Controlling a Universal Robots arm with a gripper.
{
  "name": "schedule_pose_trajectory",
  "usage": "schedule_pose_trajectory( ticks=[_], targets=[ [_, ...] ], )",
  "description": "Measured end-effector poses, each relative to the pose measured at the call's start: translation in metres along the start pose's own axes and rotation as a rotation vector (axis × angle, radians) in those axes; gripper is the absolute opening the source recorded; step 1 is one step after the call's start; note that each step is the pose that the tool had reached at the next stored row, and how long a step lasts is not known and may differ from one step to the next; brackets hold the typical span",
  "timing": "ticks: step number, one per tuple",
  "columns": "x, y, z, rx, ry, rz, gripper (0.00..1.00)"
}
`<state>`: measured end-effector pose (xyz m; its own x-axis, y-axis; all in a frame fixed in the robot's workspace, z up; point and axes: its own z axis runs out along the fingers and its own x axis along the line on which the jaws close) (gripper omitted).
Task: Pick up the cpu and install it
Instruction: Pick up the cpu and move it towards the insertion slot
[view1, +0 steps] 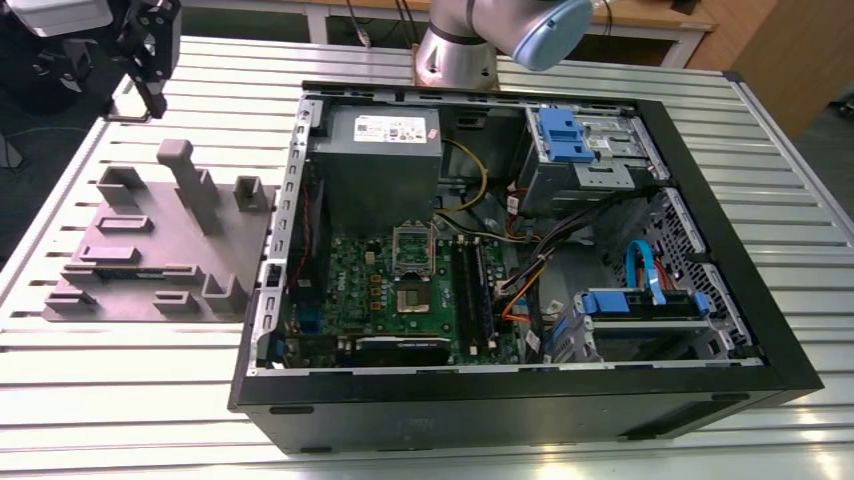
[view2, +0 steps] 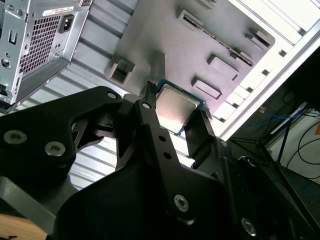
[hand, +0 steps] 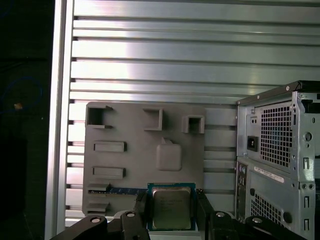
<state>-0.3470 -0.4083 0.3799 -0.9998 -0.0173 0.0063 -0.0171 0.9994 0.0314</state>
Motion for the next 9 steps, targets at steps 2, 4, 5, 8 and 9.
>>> schedule_pose_trajectory(
  ticks=[2, 4, 5, 8, 9],
  targets=[
    [-0.0007, 0.0000, 0.0000, 0.0000, 0.0000, 0.000, 0.47],
    [-0.0013, 0.0000, -0.0001, 0.0001, 0.0001, 0.000, 0.47],
    [-0.0017, 0.0000, -0.0001, 0.0001, 0.0000, 0.000, 0.47],
    [-0.0032, -0.0001, -0.0001, 0.0001, 0.0001, 0.000, 0.47],
    [-0.0037, -0.0001, -0.0001, 0.0001, 0.0000, 0.000, 0.47]
  ],
)
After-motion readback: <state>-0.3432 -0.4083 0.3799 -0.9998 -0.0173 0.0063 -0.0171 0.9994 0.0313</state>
